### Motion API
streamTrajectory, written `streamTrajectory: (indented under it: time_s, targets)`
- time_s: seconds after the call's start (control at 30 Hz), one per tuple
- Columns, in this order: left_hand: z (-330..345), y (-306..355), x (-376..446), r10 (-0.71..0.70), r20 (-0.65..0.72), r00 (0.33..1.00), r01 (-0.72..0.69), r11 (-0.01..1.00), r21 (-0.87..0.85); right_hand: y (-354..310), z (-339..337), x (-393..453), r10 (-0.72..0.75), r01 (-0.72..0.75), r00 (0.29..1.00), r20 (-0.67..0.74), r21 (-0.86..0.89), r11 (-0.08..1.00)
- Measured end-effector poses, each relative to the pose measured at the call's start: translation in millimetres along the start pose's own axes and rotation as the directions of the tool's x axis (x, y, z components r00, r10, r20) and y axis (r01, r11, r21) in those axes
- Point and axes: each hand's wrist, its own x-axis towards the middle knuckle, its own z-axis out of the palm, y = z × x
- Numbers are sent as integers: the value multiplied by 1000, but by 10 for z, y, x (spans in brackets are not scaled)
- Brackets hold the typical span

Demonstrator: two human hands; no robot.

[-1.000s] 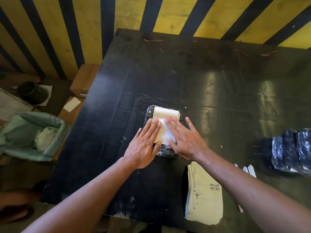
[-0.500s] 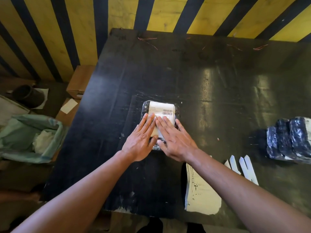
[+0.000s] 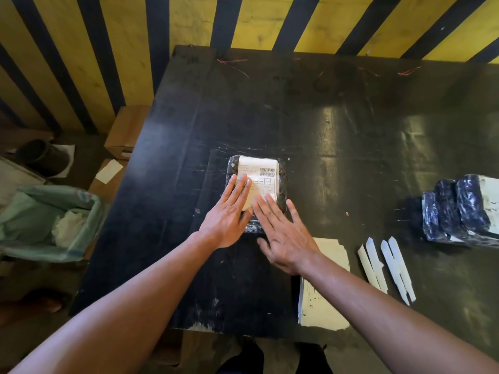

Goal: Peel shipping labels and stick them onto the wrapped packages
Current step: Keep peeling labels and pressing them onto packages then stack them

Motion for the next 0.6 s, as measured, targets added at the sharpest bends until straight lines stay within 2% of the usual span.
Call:
streamTrajectory:
  time_s: [0.1, 0.23, 0.33, 0.43, 0.6]
  targets:
    - [0, 25, 6, 2, 4, 1000, -2, 1000, 16, 76, 133, -203, 59, -59, 998, -15, -23, 998]
    - [49, -14, 23, 6, 7, 1000, -6, 999, 41, 150, 100, -380, 83, -78, 995, -49, 86, 993]
    - [63, 14, -3, -5, 5, 1000, 4, 989, 145, 157, -6, -218, 102, -89, 990, -98, 130, 988]
    - [158, 188, -147, 62, -5, 998, -58, 965, 257, 50, -20, 43, 110, -100, 993, -53, 158, 982]
    - [356, 229, -593, 89, -10, 996, -82, 953, 293, 52, 46, 113, 136, -128, 990, -38, 165, 978]
